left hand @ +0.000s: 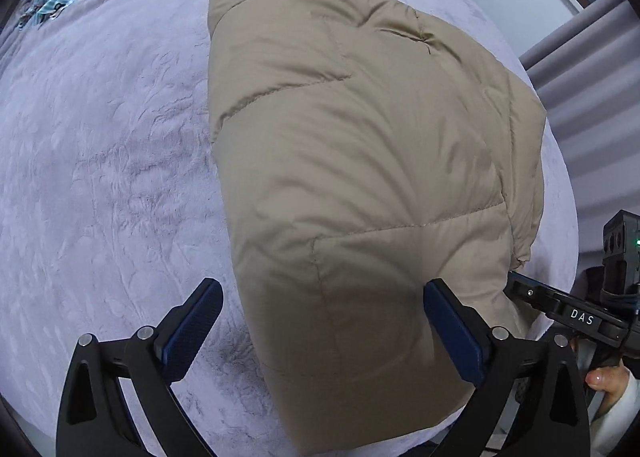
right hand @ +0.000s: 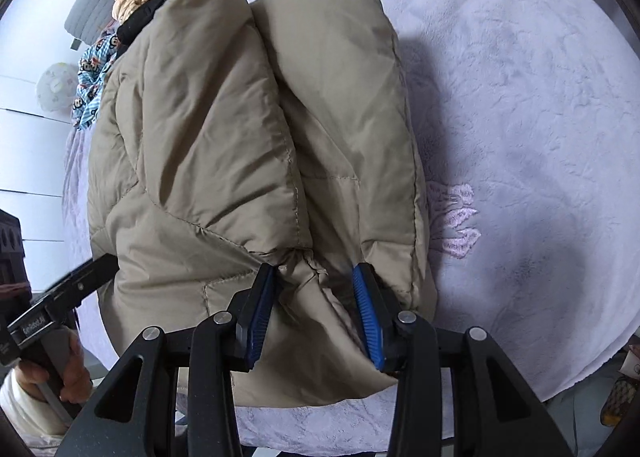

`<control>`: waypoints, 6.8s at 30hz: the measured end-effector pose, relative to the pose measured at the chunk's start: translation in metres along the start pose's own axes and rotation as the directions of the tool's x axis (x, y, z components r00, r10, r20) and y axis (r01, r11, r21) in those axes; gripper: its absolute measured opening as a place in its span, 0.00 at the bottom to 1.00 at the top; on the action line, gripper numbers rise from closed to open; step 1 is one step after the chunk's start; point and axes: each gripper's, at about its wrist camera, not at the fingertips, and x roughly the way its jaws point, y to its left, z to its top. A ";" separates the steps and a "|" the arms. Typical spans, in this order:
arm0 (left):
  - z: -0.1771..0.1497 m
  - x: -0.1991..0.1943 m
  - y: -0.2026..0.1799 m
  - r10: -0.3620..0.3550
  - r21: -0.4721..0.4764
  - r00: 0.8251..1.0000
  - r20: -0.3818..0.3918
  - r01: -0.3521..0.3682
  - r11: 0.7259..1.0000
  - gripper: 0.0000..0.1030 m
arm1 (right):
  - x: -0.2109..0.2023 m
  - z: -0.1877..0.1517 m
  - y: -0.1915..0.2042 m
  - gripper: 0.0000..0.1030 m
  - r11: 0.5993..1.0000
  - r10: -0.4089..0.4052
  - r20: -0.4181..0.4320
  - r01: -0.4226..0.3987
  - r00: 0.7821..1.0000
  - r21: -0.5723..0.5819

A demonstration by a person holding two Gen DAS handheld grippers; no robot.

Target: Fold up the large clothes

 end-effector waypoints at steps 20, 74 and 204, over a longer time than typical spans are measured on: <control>-0.030 -0.039 0.023 0.041 0.034 0.998 0.044 -0.042 0.999 0.98 | -0.014 0.001 0.042 0.52 0.995 -0.088 0.044 0.086 0.995 0.041; 0.061 0.043 0.101 -0.479 -0.341 0.878 0.021 0.457 0.822 0.99 | 0.037 0.103 -0.039 1.00 0.922 0.365 -0.061 -0.351 0.929 0.164; 0.061 -0.105 0.303 0.272 -0.203 0.953 0.136 -0.242 0.949 0.99 | 0.136 0.021 0.339 0.17 0.984 -0.048 -0.025 0.043 0.999 -0.174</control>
